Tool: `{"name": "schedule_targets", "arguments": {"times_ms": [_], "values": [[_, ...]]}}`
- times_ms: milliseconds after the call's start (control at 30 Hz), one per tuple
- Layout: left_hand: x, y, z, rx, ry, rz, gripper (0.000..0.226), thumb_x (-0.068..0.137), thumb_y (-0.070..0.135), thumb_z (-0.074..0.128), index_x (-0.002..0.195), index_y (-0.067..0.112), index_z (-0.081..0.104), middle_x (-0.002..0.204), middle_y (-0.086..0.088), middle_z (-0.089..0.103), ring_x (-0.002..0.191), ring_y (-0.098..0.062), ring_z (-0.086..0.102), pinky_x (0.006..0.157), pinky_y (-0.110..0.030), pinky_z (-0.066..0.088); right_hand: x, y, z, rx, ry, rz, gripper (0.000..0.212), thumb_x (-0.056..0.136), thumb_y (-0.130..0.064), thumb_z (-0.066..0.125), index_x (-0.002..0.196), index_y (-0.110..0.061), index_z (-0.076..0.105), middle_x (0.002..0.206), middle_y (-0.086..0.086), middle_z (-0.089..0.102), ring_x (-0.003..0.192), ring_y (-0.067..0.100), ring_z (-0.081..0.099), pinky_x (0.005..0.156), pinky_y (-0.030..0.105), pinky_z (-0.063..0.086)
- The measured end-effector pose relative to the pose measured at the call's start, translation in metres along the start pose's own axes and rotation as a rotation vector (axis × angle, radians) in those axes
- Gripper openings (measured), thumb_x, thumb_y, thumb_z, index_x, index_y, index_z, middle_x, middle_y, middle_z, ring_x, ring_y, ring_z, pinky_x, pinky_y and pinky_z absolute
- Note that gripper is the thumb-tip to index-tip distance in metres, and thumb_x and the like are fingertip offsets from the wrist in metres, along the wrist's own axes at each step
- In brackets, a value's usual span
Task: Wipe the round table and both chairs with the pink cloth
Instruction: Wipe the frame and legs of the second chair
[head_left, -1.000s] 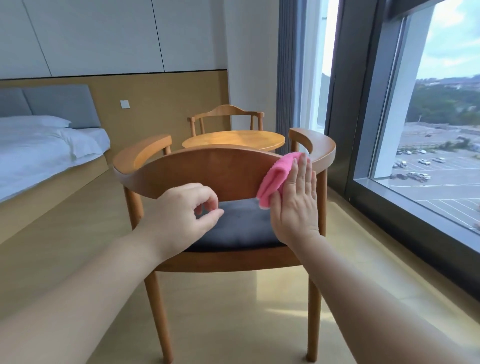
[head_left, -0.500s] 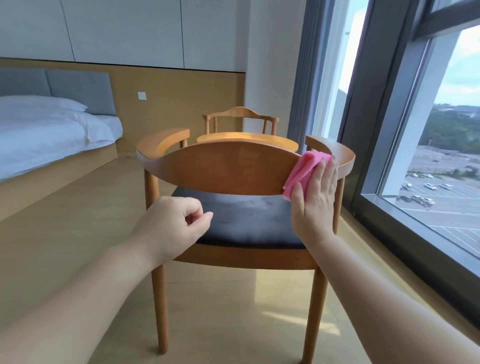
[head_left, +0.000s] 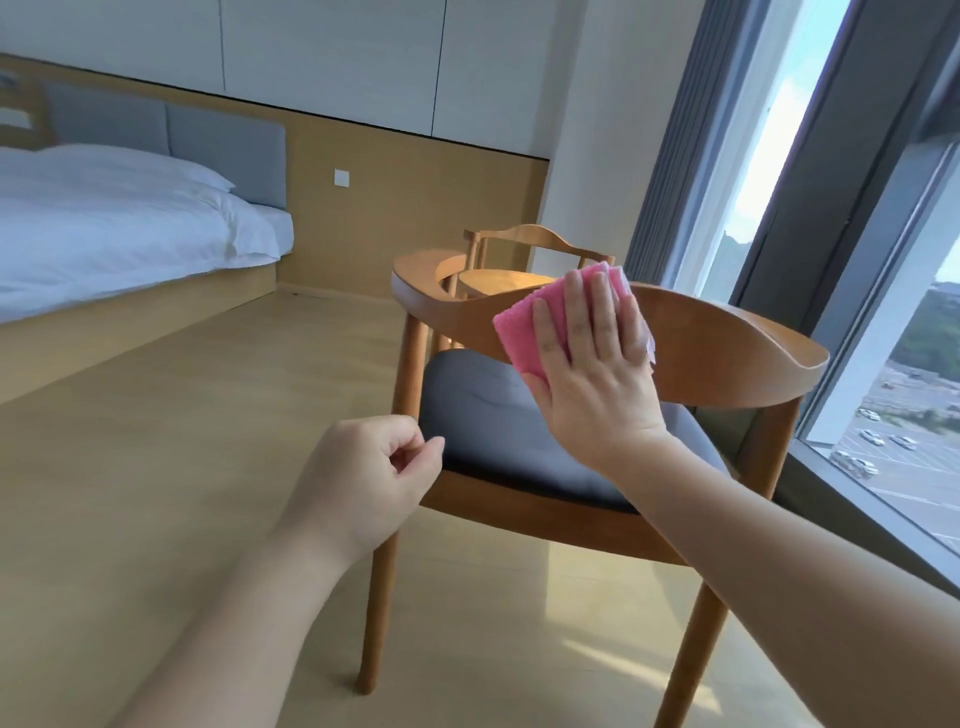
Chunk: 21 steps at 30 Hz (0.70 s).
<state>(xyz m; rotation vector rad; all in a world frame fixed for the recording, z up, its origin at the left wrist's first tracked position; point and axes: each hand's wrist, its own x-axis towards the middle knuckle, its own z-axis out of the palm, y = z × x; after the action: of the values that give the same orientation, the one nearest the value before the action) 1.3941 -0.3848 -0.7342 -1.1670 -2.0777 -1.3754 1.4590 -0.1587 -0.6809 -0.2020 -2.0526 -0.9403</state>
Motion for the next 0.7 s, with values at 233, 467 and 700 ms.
{"name": "schedule_targets", "arguments": {"times_ms": [233,467,700], "values": [[-0.015,-0.041,-0.019,0.022,-0.019,-0.05,0.042,0.085,0.031,0.063,0.052,0.013,0.043,0.042,0.004,0.042,0.045,-0.015,0.041,0.043,-0.028,0.034,0.05,-0.075,0.014,-0.285,-0.265,-0.153,0.063,0.093,-0.017,0.018,0.15,0.003,-0.001,0.156,0.03,-0.001,0.142,0.05,-0.005,0.112,0.057,-0.013],[-0.024,-0.069,-0.03,-0.002,-0.096,-0.081,0.041,0.087,0.04,0.058,0.052,0.022,0.045,0.047,0.01,0.05,0.044,-0.008,0.048,0.04,-0.014,0.031,0.092,-0.12,0.039,-0.479,-0.406,-0.219,0.06,0.099,-0.023,0.018,0.151,0.002,0.002,0.155,0.031,-0.003,0.141,0.051,-0.003,0.114,0.06,-0.006],[-0.022,-0.07,-0.032,0.048,-0.053,-0.025,0.044,0.088,0.038,0.058,0.05,0.027,0.038,0.047,0.011,0.047,0.05,-0.005,0.049,0.04,-0.01,0.029,0.091,-0.12,0.036,-0.46,-0.407,-0.226,0.06,0.098,-0.023,0.018,0.151,-0.001,-0.002,0.157,0.027,-0.005,0.143,0.048,-0.003,0.114,0.057,-0.007]]}}
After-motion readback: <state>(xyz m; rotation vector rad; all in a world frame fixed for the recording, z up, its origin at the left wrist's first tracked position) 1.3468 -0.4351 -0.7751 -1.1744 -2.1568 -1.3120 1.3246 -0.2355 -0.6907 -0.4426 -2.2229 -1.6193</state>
